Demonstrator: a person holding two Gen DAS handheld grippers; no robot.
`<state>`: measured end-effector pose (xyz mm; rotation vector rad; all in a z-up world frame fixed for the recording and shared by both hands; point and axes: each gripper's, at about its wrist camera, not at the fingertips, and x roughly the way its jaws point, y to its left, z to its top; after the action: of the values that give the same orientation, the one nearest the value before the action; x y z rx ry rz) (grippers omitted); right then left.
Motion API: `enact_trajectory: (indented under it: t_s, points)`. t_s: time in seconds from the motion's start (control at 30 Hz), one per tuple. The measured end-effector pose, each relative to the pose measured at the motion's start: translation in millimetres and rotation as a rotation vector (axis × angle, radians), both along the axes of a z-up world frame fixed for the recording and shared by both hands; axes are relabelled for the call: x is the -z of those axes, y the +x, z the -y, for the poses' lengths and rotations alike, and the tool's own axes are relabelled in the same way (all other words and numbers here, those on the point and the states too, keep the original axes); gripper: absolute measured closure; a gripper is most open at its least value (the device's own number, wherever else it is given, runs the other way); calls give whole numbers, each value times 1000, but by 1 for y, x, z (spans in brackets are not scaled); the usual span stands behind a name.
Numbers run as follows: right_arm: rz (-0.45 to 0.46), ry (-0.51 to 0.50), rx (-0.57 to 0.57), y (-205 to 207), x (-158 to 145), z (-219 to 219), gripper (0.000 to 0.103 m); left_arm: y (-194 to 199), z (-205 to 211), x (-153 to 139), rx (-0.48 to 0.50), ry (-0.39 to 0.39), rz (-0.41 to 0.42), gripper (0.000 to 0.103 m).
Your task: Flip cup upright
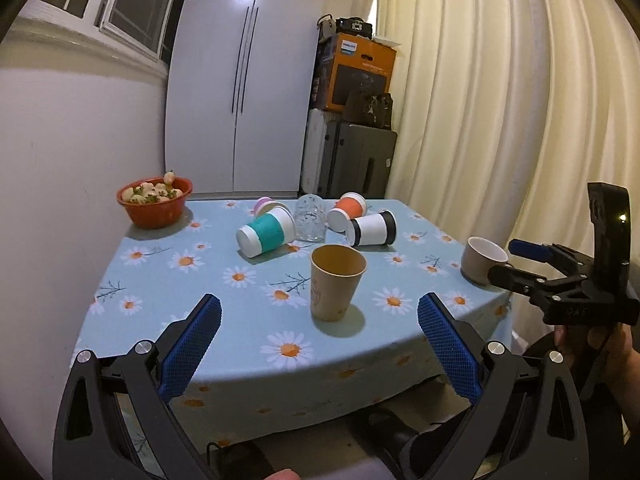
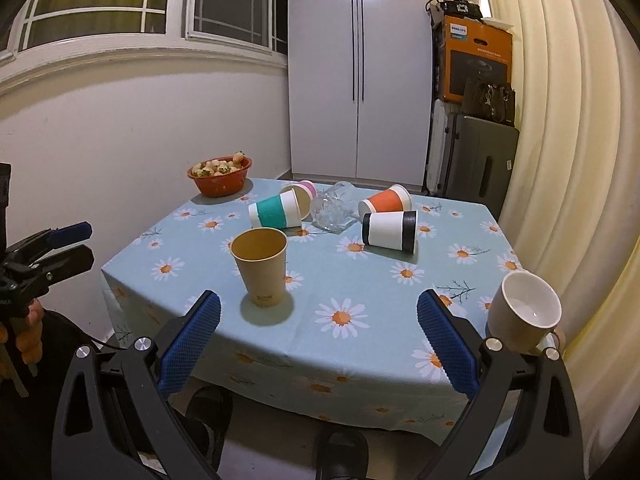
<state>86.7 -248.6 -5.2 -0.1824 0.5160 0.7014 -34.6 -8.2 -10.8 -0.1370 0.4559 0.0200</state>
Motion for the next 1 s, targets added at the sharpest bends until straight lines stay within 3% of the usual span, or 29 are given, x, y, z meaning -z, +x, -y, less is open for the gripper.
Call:
enact_trajectory:
  t_s: [1.0]
  points:
    - [8, -32, 14, 0, 6, -8, 5, 12, 10, 6, -28, 54, -66, 7]
